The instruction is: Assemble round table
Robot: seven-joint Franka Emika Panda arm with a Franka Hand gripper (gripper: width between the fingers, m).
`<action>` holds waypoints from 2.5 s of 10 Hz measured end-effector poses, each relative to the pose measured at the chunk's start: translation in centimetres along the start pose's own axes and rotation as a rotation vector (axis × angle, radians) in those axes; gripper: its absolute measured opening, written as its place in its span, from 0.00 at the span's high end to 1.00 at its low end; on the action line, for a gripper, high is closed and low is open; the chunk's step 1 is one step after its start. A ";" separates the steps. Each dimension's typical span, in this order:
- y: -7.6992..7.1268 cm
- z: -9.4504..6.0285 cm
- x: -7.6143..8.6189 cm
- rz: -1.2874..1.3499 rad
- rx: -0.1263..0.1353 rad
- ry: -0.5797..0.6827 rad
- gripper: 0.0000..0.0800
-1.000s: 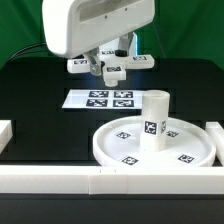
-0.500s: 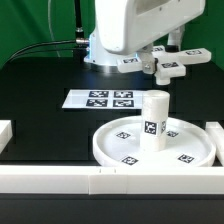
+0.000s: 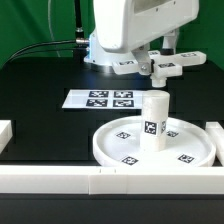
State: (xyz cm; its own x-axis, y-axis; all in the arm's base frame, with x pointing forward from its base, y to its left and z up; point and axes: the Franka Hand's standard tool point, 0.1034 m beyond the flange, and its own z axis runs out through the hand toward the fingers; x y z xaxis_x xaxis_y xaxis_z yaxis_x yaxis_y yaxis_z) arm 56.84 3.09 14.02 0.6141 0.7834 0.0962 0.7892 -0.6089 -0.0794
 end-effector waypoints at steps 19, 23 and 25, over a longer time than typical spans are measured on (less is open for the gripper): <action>-1.4 3.7 -1.1 -0.049 0.037 -0.024 0.44; -1.4 3.7 -1.1 -0.048 0.037 -0.024 0.44; -1.4 3.7 -1.1 -0.031 0.037 -0.024 0.44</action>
Offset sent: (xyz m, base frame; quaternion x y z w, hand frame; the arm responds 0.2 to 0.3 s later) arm 0.0000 0.0000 0.0000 0.0000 0.0000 0.0000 1.0000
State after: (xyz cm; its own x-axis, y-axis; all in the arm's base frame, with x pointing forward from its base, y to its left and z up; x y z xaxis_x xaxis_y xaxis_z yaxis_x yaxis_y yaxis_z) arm 55.08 3.54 10.33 0.5887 0.8048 0.0752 0.8069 -0.5797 -0.1129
